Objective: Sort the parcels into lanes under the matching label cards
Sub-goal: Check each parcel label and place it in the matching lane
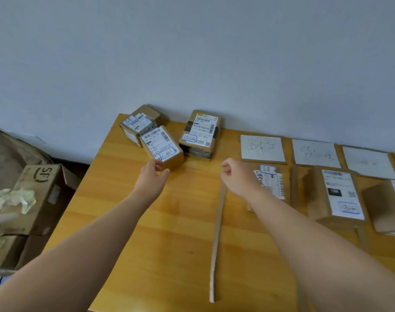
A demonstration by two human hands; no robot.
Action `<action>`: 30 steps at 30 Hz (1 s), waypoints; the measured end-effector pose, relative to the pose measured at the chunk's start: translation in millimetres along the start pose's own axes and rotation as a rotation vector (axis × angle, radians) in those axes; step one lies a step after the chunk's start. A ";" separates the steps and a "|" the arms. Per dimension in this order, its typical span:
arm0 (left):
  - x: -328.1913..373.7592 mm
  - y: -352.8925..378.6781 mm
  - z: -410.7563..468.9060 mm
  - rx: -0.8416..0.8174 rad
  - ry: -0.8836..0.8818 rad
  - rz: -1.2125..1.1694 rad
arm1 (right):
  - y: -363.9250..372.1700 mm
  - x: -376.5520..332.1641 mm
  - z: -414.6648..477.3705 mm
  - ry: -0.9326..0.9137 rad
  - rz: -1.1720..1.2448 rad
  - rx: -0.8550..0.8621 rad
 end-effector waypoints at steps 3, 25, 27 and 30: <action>-19.5 -15.1 26.3 -0.028 -0.015 0.013 | 28.6 -15.0 17.9 0.022 0.014 0.002; -71.2 2.6 83.0 -0.394 -0.289 -0.426 | 118.3 -52.6 79.1 0.212 0.421 -0.167; -72.8 2.9 80.9 -0.392 -0.331 -0.497 | 124.4 -47.9 71.5 0.305 0.563 -0.142; -75.8 0.3 74.0 -0.393 -0.347 -0.510 | 139.1 -50.0 59.4 0.404 0.751 -0.186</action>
Point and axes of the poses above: each hand's wrist, its own z-axis towards the middle knuckle, its own y-axis out of the palm, x = y × z, the point moved 9 cm from there along z, towards the middle knuckle, and after that the axes turned 5 degrees about z, right-handed, at the moved point
